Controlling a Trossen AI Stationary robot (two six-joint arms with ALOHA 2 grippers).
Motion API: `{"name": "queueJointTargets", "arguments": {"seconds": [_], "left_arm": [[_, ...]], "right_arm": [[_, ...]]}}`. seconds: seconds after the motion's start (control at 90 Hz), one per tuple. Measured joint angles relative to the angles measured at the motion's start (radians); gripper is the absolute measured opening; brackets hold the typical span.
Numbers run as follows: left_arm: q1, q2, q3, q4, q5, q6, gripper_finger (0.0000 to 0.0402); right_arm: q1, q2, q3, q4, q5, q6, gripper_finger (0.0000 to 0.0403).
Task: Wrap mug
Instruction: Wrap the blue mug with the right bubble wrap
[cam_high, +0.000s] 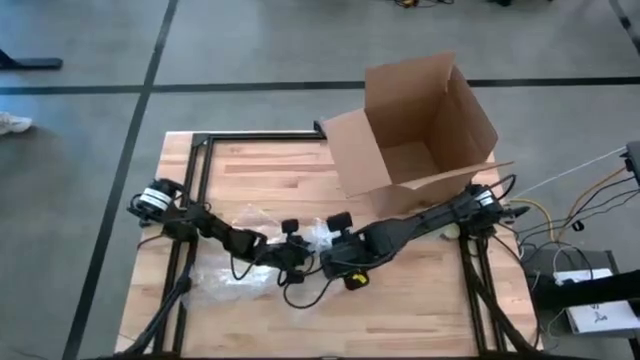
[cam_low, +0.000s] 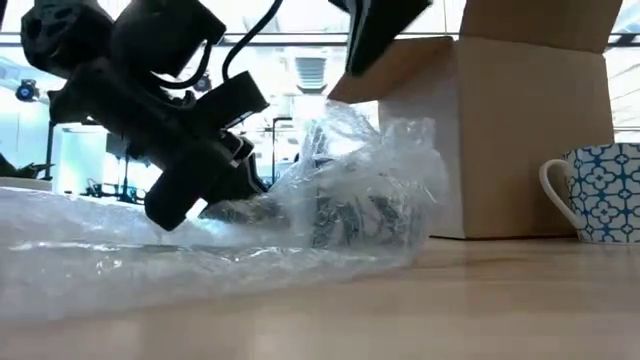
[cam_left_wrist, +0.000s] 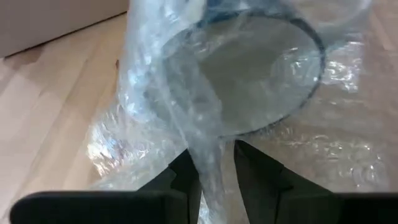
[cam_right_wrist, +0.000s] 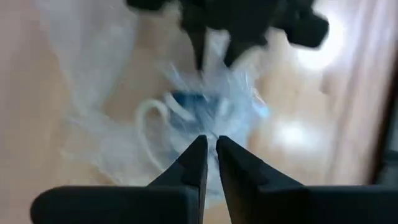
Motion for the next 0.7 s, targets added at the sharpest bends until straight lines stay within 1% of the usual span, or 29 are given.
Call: {"name": "queueJointTargets", "arguments": {"seconds": [0.067,0.144,0.233,0.344,0.444,0.533,0.644,0.7], "left_arm": [[0.000,0.000,0.000,0.001,0.000,0.003,0.0075],[0.000,-0.001,0.000,0.004,0.000,0.003,0.0075],[0.000,-0.001,0.000,0.015,0.000,0.003,0.0075],[0.001,-0.002,0.000,0.034,0.000,-0.015,0.0085],[0.002,-0.002,0.001,0.076,0.001,-0.042,0.0108],[0.005,-0.002,0.002,0.104,0.001,-0.055,0.0136],[0.011,-0.002,0.009,0.118,0.004,-0.059,0.0176],[0.012,-0.003,0.014,0.118,0.025,-0.053,0.0195]], "right_arm": [[-0.012,0.001,-0.008,-0.004,0.041,-0.021,0.0020],[-0.030,-0.005,-0.023,0.012,0.044,-0.038,0.0011],[-0.051,-0.003,-0.073,0.074,-0.003,-0.069,0.0002],[-0.058,0.000,-0.145,0.203,-0.068,-0.071,0.0002],[-0.054,0.000,-0.197,0.297,-0.114,-0.061,0.0001],[-0.046,0.002,-0.232,0.374,-0.130,-0.035,0.0000],[-0.043,0.017,-0.235,0.398,-0.128,-0.010,0.0000],[-0.043,0.034,-0.236,0.412,-0.128,0.003,0.0000]]}}
